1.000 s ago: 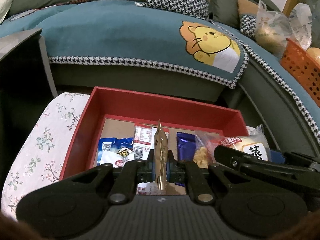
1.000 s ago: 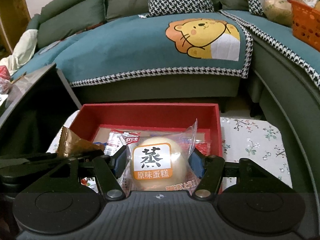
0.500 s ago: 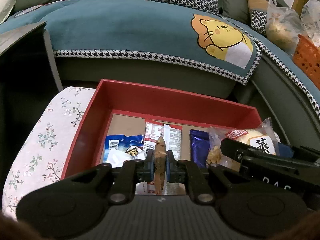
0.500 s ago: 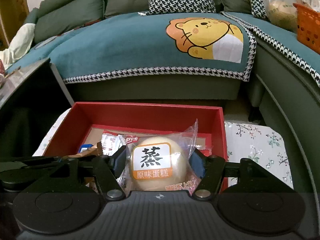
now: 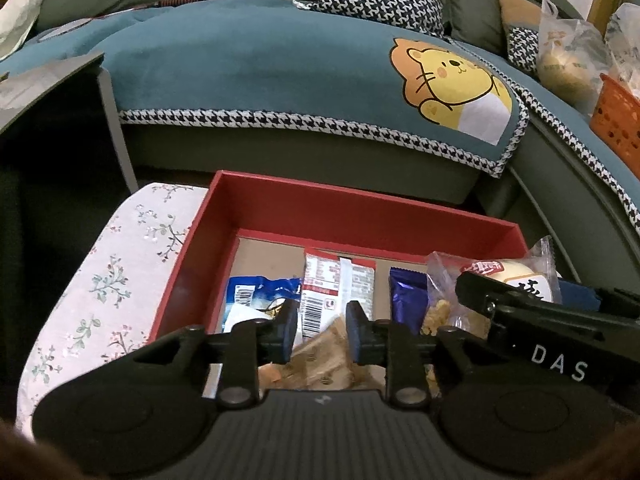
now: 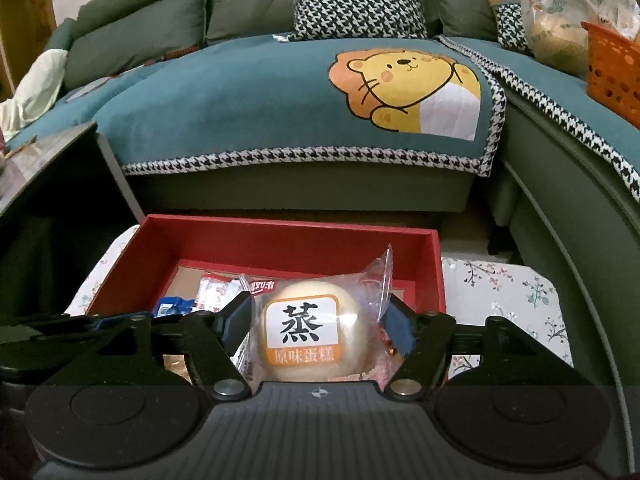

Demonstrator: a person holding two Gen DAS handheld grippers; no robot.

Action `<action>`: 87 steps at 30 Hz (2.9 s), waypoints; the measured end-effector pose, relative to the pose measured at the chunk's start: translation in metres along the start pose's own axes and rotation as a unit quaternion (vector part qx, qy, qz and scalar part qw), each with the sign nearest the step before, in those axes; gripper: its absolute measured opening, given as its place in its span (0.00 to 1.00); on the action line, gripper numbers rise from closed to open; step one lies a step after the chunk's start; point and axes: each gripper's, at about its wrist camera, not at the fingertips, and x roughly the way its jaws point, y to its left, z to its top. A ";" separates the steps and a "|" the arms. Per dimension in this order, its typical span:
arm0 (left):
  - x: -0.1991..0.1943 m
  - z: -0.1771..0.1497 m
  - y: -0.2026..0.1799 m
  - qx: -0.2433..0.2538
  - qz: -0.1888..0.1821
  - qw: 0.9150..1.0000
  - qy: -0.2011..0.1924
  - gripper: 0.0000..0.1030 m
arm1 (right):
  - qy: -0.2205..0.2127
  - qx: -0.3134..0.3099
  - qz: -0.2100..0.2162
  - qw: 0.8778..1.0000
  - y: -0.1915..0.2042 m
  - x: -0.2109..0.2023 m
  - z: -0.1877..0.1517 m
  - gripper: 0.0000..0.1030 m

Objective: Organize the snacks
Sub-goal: 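Carry gold foil packet with left tool while right tool lowers steamed-cake bag into box, then open left tool over box while right tool opens to release steamed-cake bag, then move left tool to white wafer packet while right tool approaches Kaprons wafer bar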

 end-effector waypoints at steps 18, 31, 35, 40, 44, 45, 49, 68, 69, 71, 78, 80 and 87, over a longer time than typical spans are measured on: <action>-0.036 -0.003 0.000 0.002 -0.014 1.000 -0.025 0.67 | -0.029 0.002 -0.005 1.000 -0.004 -0.036 0.004 0.76; -0.061 -0.042 -0.031 0.036 -0.070 0.997 0.004 0.70 | 0.021 -0.001 -0.056 0.998 -0.041 -0.072 -0.040 0.80; -0.063 -0.063 -0.042 0.045 -0.082 0.995 0.028 0.71 | 0.057 0.008 -0.056 0.997 -0.051 -0.070 -0.058 0.80; -0.065 -0.084 -0.050 0.048 -0.092 0.993 0.053 0.72 | 0.113 -0.005 -0.046 0.993 -0.054 -0.050 -0.079 0.80; -0.063 -0.100 -0.056 0.041 -0.101 0.991 0.080 0.73 | 0.149 0.001 -0.029 0.988 -0.058 -0.033 -0.089 0.80; -0.064 -0.105 -0.056 0.038 -0.104 0.990 0.087 0.73 | 0.157 -0.003 -0.028 0.987 -0.056 -0.028 -0.091 0.80; -0.062 -0.121 -0.060 0.032 -0.087 0.990 0.103 0.74 | 0.175 -0.015 -0.027 0.984 -0.055 -0.016 -0.098 0.77; -0.037 -0.168 -0.121 0.014 -0.005 0.994 0.109 0.91 | 0.170 -0.021 -0.035 0.985 -0.102 -0.038 -0.115 0.63; -0.036 -0.169 -0.124 0.027 -0.002 0.994 0.109 0.90 | 0.170 -0.022 -0.035 0.985 -0.103 -0.039 -0.114 0.63; -0.038 -0.172 -0.126 0.059 0.003 0.993 0.106 0.86 | 0.171 -0.021 -0.031 0.984 -0.103 -0.041 -0.114 0.63; -0.049 -0.175 -0.102 0.094 -0.003 0.989 0.117 0.74 | 0.159 -0.042 -0.013 0.986 -0.085 -0.048 -0.111 0.63; -0.054 -0.174 -0.092 0.099 -0.007 0.988 0.122 0.72 | 0.161 -0.052 -0.010 0.986 -0.077 -0.048 -0.112 0.63; -0.061 -0.173 -0.052 0.101 -0.020 0.985 0.135 0.70 | 0.177 -0.091 -0.013 0.980 -0.050 -0.050 -0.126 0.63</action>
